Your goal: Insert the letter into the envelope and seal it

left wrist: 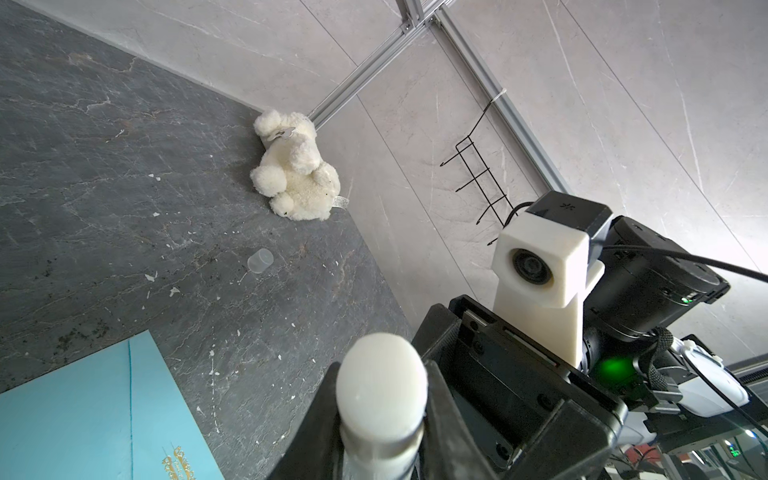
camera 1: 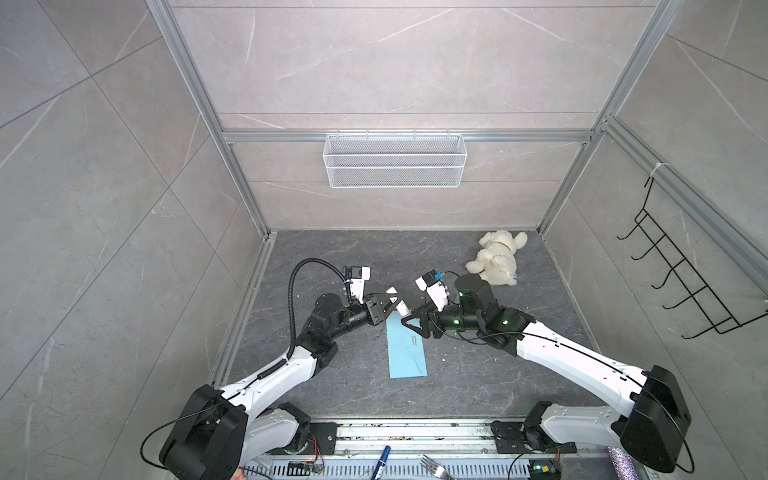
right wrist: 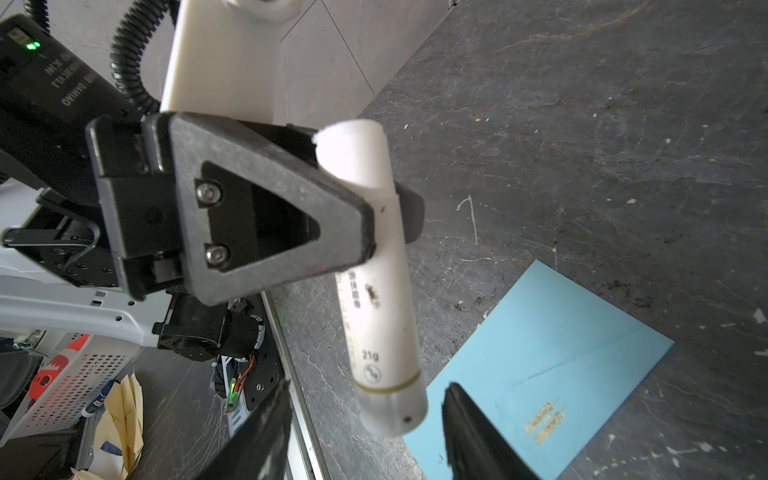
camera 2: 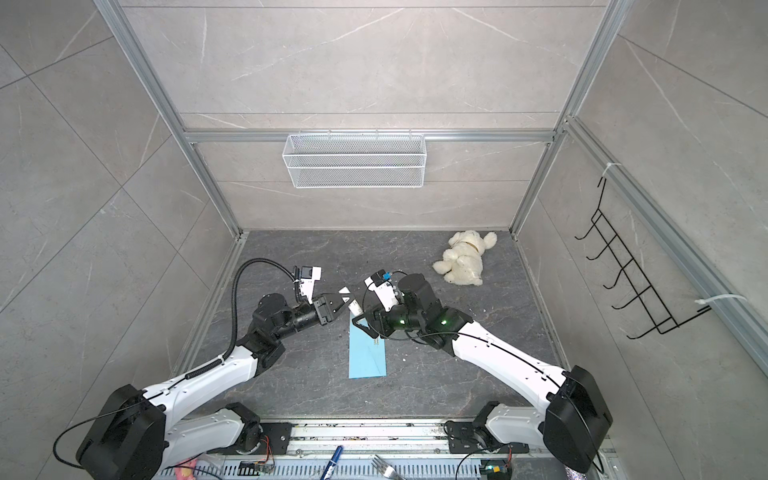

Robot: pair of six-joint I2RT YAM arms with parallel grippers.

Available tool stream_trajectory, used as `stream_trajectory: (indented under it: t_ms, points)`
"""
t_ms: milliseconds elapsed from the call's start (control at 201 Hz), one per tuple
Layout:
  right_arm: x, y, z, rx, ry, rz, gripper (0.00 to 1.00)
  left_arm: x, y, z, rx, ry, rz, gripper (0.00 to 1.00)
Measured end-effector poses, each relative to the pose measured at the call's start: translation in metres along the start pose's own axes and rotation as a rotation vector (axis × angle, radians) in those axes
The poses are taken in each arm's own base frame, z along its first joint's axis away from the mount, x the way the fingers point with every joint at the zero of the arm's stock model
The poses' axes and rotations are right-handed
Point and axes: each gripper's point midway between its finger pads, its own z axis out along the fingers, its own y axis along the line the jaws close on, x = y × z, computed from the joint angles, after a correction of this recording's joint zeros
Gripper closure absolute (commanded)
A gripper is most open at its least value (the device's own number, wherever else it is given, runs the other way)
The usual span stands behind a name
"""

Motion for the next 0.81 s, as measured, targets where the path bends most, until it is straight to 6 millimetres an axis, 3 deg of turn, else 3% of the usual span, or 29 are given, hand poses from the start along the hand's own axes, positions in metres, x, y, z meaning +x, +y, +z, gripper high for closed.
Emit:
stream_trajectory:
  t_ms: [383,612,807]
  points:
    - [-0.003,-0.004,0.006,0.000,-0.010,-0.007,0.58,0.001,0.003,0.002,0.001,0.005,-0.022,1.00]
    - [-0.001,-0.006,0.008,0.002,-0.005,-0.005,0.57,0.003,0.004,0.003,0.004,0.011,-0.028,1.00]
    - [0.002,-0.010,0.012,0.007,0.008,0.002,0.63,0.004,0.006,0.005,0.003,0.015,-0.036,1.00]
